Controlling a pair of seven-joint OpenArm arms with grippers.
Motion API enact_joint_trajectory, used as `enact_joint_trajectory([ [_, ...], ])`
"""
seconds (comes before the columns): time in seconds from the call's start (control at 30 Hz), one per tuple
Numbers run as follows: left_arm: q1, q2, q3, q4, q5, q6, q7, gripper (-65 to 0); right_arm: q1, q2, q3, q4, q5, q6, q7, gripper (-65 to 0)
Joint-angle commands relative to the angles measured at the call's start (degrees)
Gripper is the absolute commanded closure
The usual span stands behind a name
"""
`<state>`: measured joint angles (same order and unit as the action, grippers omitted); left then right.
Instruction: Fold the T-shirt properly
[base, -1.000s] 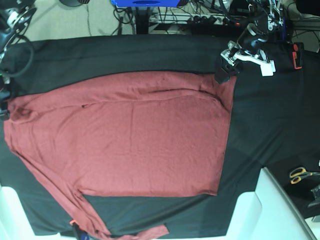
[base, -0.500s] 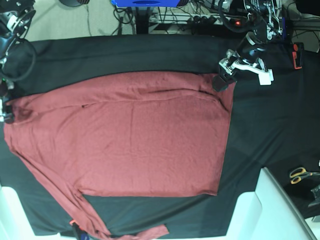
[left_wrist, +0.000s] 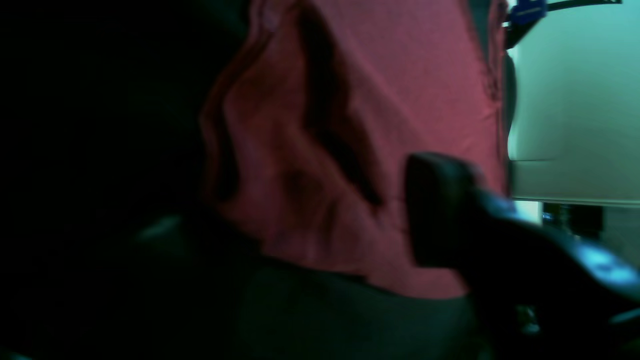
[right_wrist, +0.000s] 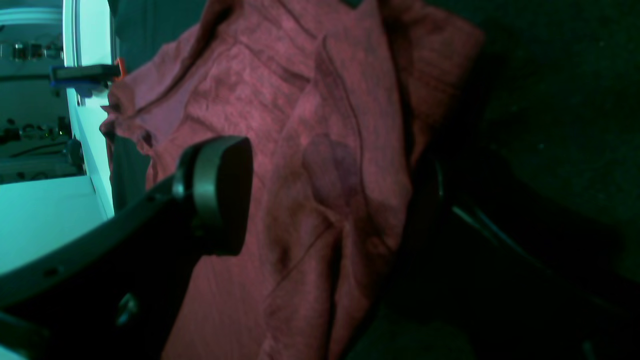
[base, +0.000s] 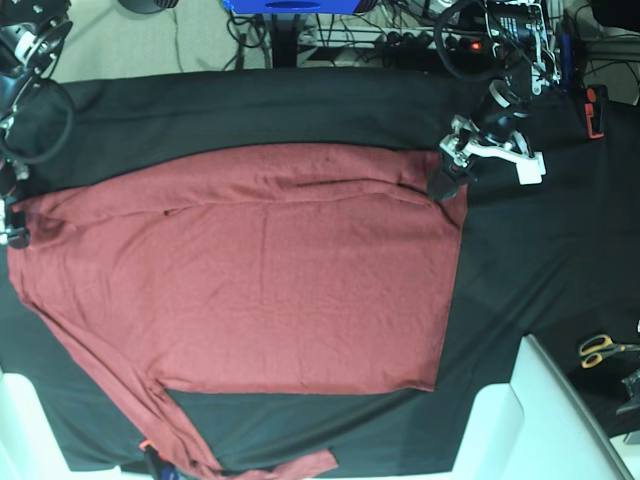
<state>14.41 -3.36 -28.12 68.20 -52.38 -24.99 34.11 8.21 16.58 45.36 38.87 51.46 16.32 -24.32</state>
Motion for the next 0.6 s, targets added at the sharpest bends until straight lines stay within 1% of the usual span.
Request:
enact_joint_trajectory([
  [0.0, 0.4, 0.1, 0.3, -0.3, 1.5, 1.1, 2.4, -32.4, 0.6, 1.0, 0.1, 0.4, -0.3, -0.4, 0.3, -41.1],
  [0.1, 0.4, 0.1, 0.3, -0.3, 1.5, 1.1, 2.4, -13.5, 0.7, 1.0, 0.1, 0.4, -0.3, -0.4, 0.3, -40.5],
  [0.17, 0.3, 0.1, 0.3, -0.3, 1.5, 1.1, 2.4, -0.3, 0.8, 1.0, 0.1, 0.4, -0.3, -0.4, 0.3, -34.5],
  [0.2, 0.3, 0.1, 0.3, -0.3, 1.5, 1.1, 2.4, 0.0, 0.8, 1.0, 0.1, 0.4, -0.3, -0.4, 0.3, -29.7],
  [0.27, 0.3, 0.1, 0.3, -0.3, 1.5, 1.1, 2.4, 0.0, 0.8, 1.0, 0.1, 0.4, -0.3, -0.4, 0.3, -14.7],
  [0.33, 0.3, 0.1, -0.1, 0.0, 1.5, 1.1, 2.4, 0.0, 0.8, 1.0, 0.1, 0.4, -0.3, -0.4, 0.3, -1.2],
  [0.37, 0.3, -0.2, -0.1, 0.1, 1.5, 1.1, 2.4, 0.0, 0.8, 1.0, 0.1, 0.4, -0.3, -0.4, 0.3, 0.0],
  [0.43, 0.3, -0.6, -0.3, 0.3, 1.5, 1.1, 2.4, 0.0, 0.8, 1.1, 0.0, 0.4, -0.3, -0.4, 0.3, -1.8],
  [0.5, 0.3, -1.6, -0.3, 0.3, 1.5, 1.1, 2.4, 0.0, 0.8, 1.3, 0.0, 0.6, -0.4, -0.4, 0.0, 0.0],
  [0.57, 0.7, -1.7, -0.3, 1.3, 1.5, 1.1, 2.4, 0.0, 0.6, 1.4, -0.3, 0.7, -0.5, -0.4, -0.1, -0.2],
])
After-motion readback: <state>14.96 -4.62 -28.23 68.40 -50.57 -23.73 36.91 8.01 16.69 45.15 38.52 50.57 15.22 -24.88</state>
